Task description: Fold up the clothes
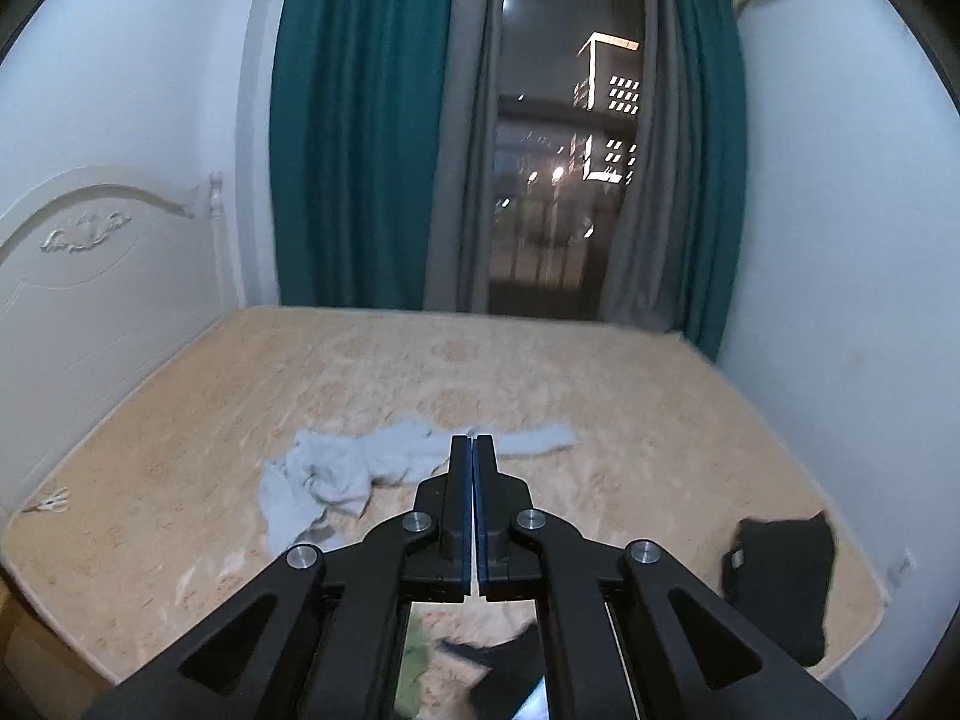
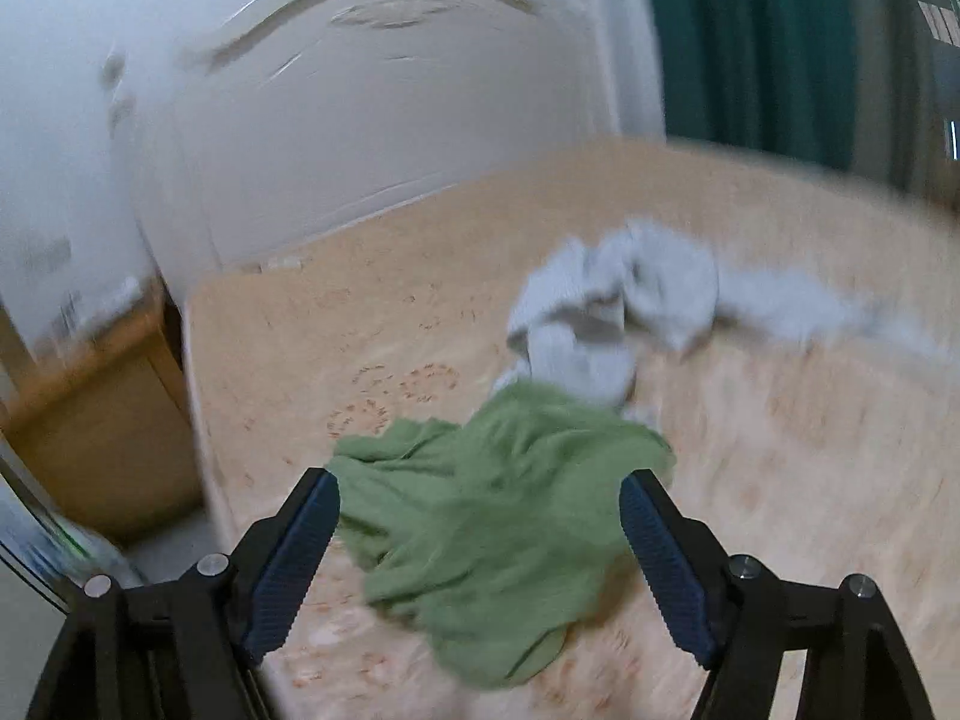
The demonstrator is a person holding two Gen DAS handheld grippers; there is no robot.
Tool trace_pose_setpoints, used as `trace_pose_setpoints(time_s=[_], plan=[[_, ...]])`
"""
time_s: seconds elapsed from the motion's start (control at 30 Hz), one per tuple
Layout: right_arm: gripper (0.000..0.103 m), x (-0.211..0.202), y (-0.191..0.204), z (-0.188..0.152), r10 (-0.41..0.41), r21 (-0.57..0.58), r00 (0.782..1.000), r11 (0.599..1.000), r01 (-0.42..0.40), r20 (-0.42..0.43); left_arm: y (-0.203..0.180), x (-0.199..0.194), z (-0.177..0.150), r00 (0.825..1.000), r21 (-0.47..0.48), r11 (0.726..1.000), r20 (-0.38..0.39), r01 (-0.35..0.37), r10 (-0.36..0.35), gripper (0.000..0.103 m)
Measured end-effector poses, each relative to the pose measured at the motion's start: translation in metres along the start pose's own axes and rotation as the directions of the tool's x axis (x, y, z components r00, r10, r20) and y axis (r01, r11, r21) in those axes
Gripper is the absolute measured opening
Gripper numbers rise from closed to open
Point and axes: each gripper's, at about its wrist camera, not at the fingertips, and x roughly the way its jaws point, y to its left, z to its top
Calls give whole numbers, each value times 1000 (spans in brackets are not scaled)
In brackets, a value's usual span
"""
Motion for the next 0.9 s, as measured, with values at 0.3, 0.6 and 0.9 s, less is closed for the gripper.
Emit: trace_pose_setpoints(time_s=[0.3, 0.6, 0.9], plan=[[81, -2, -77, -23, -22, 174, 996, 984, 37, -86, 96, 77, -75, 937, -135, 975, -324, -179, 127, 55], [81, 77, -54, -31, 88, 138, 973, 989, -59, -212, 222, 147, -221, 762, -310, 879, -642, -362, 88, 56], [4, 111, -71, -26, 22, 277, 973, 960, 44, -231, 267, 160, -284, 697, -396, 809, -717, -433, 22, 56]])
